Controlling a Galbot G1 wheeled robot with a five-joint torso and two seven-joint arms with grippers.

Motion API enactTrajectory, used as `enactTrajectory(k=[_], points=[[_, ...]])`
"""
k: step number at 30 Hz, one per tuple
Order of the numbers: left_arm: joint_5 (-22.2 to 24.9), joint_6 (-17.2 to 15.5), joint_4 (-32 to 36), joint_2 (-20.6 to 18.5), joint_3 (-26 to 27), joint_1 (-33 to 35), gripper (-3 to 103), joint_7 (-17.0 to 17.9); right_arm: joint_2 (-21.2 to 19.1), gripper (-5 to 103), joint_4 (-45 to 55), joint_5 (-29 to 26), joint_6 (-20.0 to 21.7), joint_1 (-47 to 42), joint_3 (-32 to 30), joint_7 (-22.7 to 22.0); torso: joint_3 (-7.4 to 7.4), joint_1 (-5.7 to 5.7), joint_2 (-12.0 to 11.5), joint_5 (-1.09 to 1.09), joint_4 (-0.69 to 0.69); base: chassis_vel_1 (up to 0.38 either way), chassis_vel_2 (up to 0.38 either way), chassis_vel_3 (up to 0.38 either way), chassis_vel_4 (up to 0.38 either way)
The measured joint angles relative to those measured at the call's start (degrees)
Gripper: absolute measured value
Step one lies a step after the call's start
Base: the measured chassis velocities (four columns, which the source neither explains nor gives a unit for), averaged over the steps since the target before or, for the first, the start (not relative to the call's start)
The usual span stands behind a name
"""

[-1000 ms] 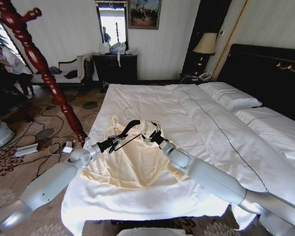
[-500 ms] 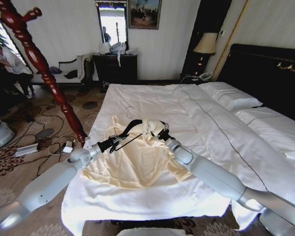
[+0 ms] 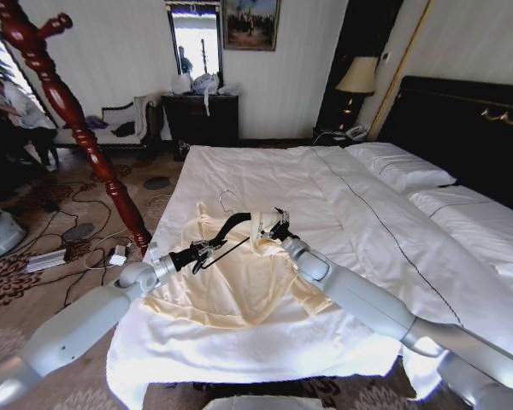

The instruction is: Pick up the clothes from the bed and hang them on the clothes hanger.

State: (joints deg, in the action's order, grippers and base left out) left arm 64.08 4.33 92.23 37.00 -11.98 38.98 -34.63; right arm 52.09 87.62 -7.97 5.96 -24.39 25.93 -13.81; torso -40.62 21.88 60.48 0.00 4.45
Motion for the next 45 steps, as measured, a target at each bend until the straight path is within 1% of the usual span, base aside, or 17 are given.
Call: enactTrajectory(k=[1,3,6,8,11,14,15,17,20,29,38,39,40,42,43,44,45], points=[[-0.1,0.0,0.1,0.0,0.0,0.2,17,0.0,0.2,101,-0.2,0.1,0.0,0.3,0.1,0.0,0.0,0.0,0.0,0.0,0.0,0.0,0.0,0.0,0.0],[-0.2,0.1,0.3,0.0,-0.1,0.3,17,0.0,0.3,93,-0.7,0.3,-0.1,0.8,0.4,0.0,0.0,0.0,0.0,0.0,0.01,0.0,0.0,0.0,0.0],[-0.3,0.1,0.3,0.0,-0.1,0.3,17,0.0,0.3,88,-0.9,0.3,-0.5,0.9,0.4,0.0,0.0,0.0,0.0,-0.01,0.02,0.0,0.0,0.0,0.0],[-0.2,0.1,0.2,0.0,-0.1,0.1,17,0.0,0.2,79,-0.9,0.4,-0.8,0.9,0.5,0.0,0.0,0.0,0.0,0.0,0.02,0.0,0.0,0.0,0.0],[-0.1,0.1,0.2,0.0,-0.2,-0.1,17,0.0,0.2,75,-0.9,0.5,-1.0,0.7,0.5,0.1,0.0,0.0,0.0,0.0,0.02,0.0,0.0,0.0,0.0],[-0.1,0.0,0.2,0.1,-0.2,-0.1,17,0.1,0.2,66,-0.8,0.6,-1.3,0.7,0.6,0.4,0.0,0.0,0.0,0.0,0.02,0.0,0.0,0.0,0.0],[-0.1,0.0,0.2,0.1,-0.2,-0.1,17,0.1,0.2,66,-0.8,0.6,-1.3,0.7,0.6,0.4,0.0,0.0,0.0,0.0,0.02,0.0,0.0,0.0,0.0],[-0.1,0.0,0.3,0.1,-0.3,-0.2,17,0.1,0.2,59,-0.7,0.6,-1.4,0.7,0.7,0.4,0.0,0.0,0.0,0.0,0.01,0.0,0.0,0.0,0.0],[-0.1,-0.1,0.3,0.0,-0.2,-0.1,17,0.1,0.2,54,-0.7,0.8,-1.3,0.7,0.7,0.2,0.0,0.0,0.0,0.0,0.01,0.0,0.0,0.0,0.0],[0.0,-0.1,0.6,-0.2,0.1,-0.2,17,0.7,0.1,54,0.2,0.8,-0.7,0.3,0.4,-0.4,0.0,0.0,0.0,0.0,0.01,0.0,0.0,0.0,0.0],[-0.1,0.1,1.5,-0.5,2.6,1.2,17,4.9,-0.4,54,1.1,0.6,-0.7,0.3,0.2,0.2,0.0,0.0,0.0,0.0,0.01,0.0,0.0,0.0,0.0],[-0.2,0.2,1.7,-0.6,3.3,1.7,15,6.1,-0.4,54,1.2,0.7,-0.8,0.3,0.2,0.5,0.0,0.0,0.0,0.0,0.02,0.0,0.0,0.0,0.0],[-1.1,0.6,2.6,-1.0,4.9,2.7,30,7.6,-0.6,52,1.2,1.0,-1.2,0.1,-0.1,0.7,0.0,0.0,0.0,0.0,0.01,0.0,0.0,0.0,0.0],[-1.2,0.7,2.7,-1.1,5.1,2.9,30,7.8,-0.6,52,1.2,1.0,-1.3,0.1,-0.2,0.7,0.0,0.0,0.0,0.0,0.01,0.0,0.0,0.0,0.0],[-1.4,0.7,3.5,-1.3,6.2,3.7,41,8.8,-0.7,49,1.3,1.1,-1.3,-0.1,-0.4,0.7,0.0,0.0,0.0,0.0,0.01,0.0,0.0,0.0,0.0],[-1.6,0.5,4.0,-1.6,7.0,4.3,46,9.3,-0.8,49,1.3,1.1,-1.4,-0.3,-0.6,0.6,0.0,0.0,0.0,0.01,0.03,0.0,0.0,0.0,0.0],[-1.7,0.4,4.7,-1.7,7.7,5.1,52,9.6,-0.8,46,1.4,1.2,-1.5,-0.5,-0.8,0.4,0.0,0.0,0.0,-0.02,-0.01,0.0,0.0,0.0,0.0]])
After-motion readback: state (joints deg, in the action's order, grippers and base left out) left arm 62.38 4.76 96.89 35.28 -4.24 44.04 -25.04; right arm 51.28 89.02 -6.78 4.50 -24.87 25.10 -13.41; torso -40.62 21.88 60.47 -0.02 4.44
